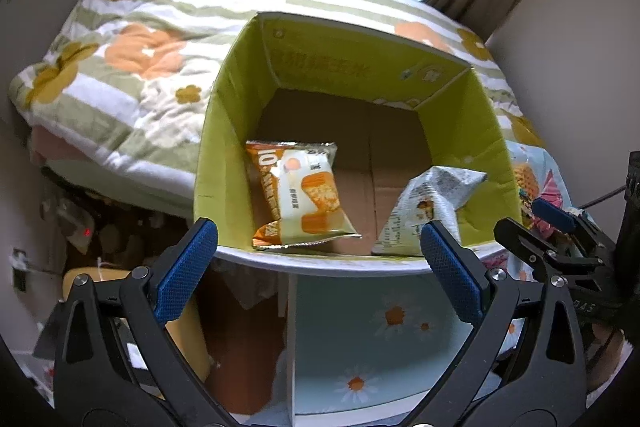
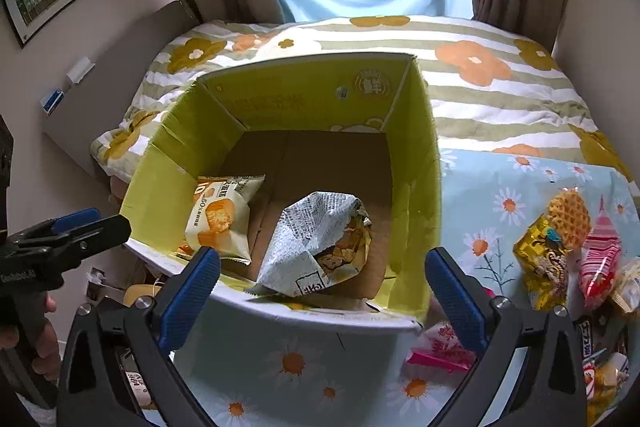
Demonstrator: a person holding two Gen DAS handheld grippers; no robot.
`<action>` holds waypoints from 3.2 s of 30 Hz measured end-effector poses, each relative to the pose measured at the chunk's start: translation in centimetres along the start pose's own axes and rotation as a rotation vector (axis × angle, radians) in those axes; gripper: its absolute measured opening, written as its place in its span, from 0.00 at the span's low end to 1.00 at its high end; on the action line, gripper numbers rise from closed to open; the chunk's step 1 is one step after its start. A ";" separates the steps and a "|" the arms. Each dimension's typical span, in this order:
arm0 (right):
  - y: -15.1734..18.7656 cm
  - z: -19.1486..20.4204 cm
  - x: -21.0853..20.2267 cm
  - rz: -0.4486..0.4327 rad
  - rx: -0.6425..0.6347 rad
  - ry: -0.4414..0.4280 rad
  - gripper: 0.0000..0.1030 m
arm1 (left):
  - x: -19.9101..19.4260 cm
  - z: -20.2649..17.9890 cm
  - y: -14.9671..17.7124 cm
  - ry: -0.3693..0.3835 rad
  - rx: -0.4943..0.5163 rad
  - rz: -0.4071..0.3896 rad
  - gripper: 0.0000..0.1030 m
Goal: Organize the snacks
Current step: 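Open both tools to drop the cake packet and grey bag into the box, then grasp the pink packet with the left tool while the right tool grasps the Oishi shrimp flake bag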
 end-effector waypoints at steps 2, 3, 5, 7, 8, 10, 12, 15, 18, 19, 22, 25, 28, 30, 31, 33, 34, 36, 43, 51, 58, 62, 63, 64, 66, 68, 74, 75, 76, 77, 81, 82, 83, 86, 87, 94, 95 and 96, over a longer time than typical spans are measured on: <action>0.1 0.0 -0.7 -0.010 0.002 -0.005 0.99 | -0.2 -0.7 0.3 0.025 0.012 -0.012 0.98; 0.2 -0.1 -0.9 -0.013 0.008 -0.012 0.99 | -0.2 -1.0 0.4 0.036 0.015 -0.014 0.98; 0.6 -0.6 -1.7 -0.008 0.036 -0.013 0.99 | -0.1 -1.9 0.8 0.061 0.026 -0.004 0.98; 1.1 -1.0 -2.6 -0.024 0.053 -0.011 0.99 | -0.2 -2.9 1.3 0.090 0.051 -0.008 0.98; 1.4 -1.3 -3.0 -0.032 0.056 -0.002 0.99 | -0.2 -3.3 1.5 0.095 0.064 -0.015 0.98; 2.1 -2.0 -3.8 -0.036 0.062 0.035 0.99 | 0.0 -4.5 2.0 0.103 0.087 -0.020 0.98; 3.1 -3.0 -4.6 -0.034 0.077 0.063 0.99 | 0.1 -5.5 2.6 0.112 0.091 -0.007 0.98; 4.5 -4.7 -6.1 -0.053 0.102 0.077 0.99 | 0.1 -7.4 3.6 0.133 0.099 0.005 0.98; 6.0 -6.9 -7.7 -0.065 0.102 0.121 0.99 | 0.1 -9.4 4.9 0.125 0.123 0.003 0.98; 6.4 -7.4 -8.0 -0.067 0.100 0.130 0.99 | 0.1 -10.2 5.5 0.124 0.126 0.001 0.98; 8.1 -9.7 -9.4 -0.070 0.094 0.160 0.99 | 0.4 -12.2 7.1 0.118 0.104 -0.002 0.98; 10.0 -11.8 -10.5 -0.060 0.081 0.170 0.99 | 1.0 -14.2 8.9 0.119 0.067 0.010 0.98; 12.1 -13.8 -11.6 -0.061 0.065 0.174 0.99 | 1.9 -16.6 10.9 0.108 0.057 0.015 0.98; 13.5 -15.1 -12.0 -0.056 0.058 0.176 0.99 | 2.8 -18.3 12.1 0.101 0.057 0.014 0.98; 13.9 -15.6 -12.1 -0.054 0.055 0.174 0.99 | 3.2 -18.9 12.6 0.100 0.056 0.013 0.98; 15.0 -16.7 -12.1 -0.048 0.051 0.175 0.99 | 4.2 -20.3 13.5 0.091 0.054 0.015 0.98; 15.6 -17.1 -12.1 -0.046 0.044 0.178 0.99 | 4.8 -21.1 14.1 0.084 0.056 0.012 0.98; 16.9 -17.8 -11.9 -0.044 0.015 0.190 0.99 | 5.8 -22.2 14.8 0.071 0.065 0.006 0.98; 20.1 -18.8 -9.3 -0.020 -0.049 0.192 0.99 | 10.5 -24.6 16.1 0.013 0.106 -0.011 0.97; 21.2 -18.5 -6.7 0.005 -0.101 0.243 0.99 | 15.2 -25.5 17.0 -0.018 0.165 0.042 0.87; 21.8 -18.8 -5.2 0.047 -0.072 0.250 0.99 | 16.7 -25.4 17.1 -0.047 0.199 0.030 0.86; 22.2 -19.1 -4.5 0.067 -0.054 0.257 0.99 | 17.8 -25.1 16.6 -0.083 0.207 0.037 0.82; 22.3 -19.1 -4.4 0.070 -0.053 0.260 0.99 | 17.9 -25.1 16.5 -0.086 0.209 0.036 0.80; 22.3 -19.2 -4.3 0.073 -0.051 0.262 0.99 | 18.1 -25.0 16.5 -0.097 0.215 0.035 0.74; 22.4 -19.3 -4.0 0.080 -0.041 0.263 0.99 | 18.3 -24.9 16.5 -0.112 0.235 0.038 0.68; 22.6 -19.4 -3.9 0.086 -0.031 0.262 0.99 | 18.4 -24.8 16.6 -0.110 0.246 0.046 0.61; 22.7 -19.5 -3.3 0.103 -0.018 0.260 0.99 | 17.8 -25.0 17.1 -0.128 0.292 0.033 0.48; 22.8 -19.6 -3.3 0.104 -0.012 0.257 0.98 | 17.8 -25.1 17.1 -0.128 0.297 0.034 0.48; 22.8 -19.7 -3.2 0.108 -0.006 0.256 0.97 | 17.7 -25.1 17.1 -0.126 0.302 0.035 0.47; 22.8 -19.8 -3.1 0.110 -0.003 0.254 0.94 | 17.6 -25.1 17.2 -0.123 0.303 0.037 0.47; 23.0 -19.8 -2.5 0.136 -0.021 0.267 0.85 | 17.2 -24.9 17.6 -0.116 0.299 0.044 0.46; 23.0 -19.7 -2.5 0.138 -0.034 0.271 0.83 | 17.0 -24.7 17.8 -0.114 0.297 0.045 0.46; 23.1 -19.6 -2.5 0.139 -0.041 0.273 0.81 | 17.0 -24.7 17.8 -0.112 0.296 0.046 0.46; 23.0 -19.5 -2.9 0.132 -0.046 0.276 0.70 | 16.8 -24.7 18.1 -0.107 0.295 0.056 0.45; 22.9 -19.5 -3.0 0.129 -0.046 0.274 0.67 | 16.7 -24.7 18.2 -0.101 0.295 0.061 0.45; 22.1 -18.9 -4.3 0.085 -0.060 0.246 0.62 | 14.8 -24.9 18.7 -0.081 0.284 0.046 0.45; 21.9 -18.6 -4.5 0.075 -0.064 0.236 0.62 | 14.4 -24.9 18.7 -0.079 0.282 0.041 0.45; 21.6 -18.5 -4.7 0.067 -0.063 0.227 0.62 | 13.9 -24.9 18.6 -0.078 0.280 0.035 0.45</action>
Point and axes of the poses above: each gripper's, at about its wrist camera, not at the fingertips, and x roughly the way its jaws point, z to its left, y to its underside, the point moved 6 cm from there along x, roughly the way its jaws point, and after that the axes turned 11 degrees about -x, right-handed, at the moved point
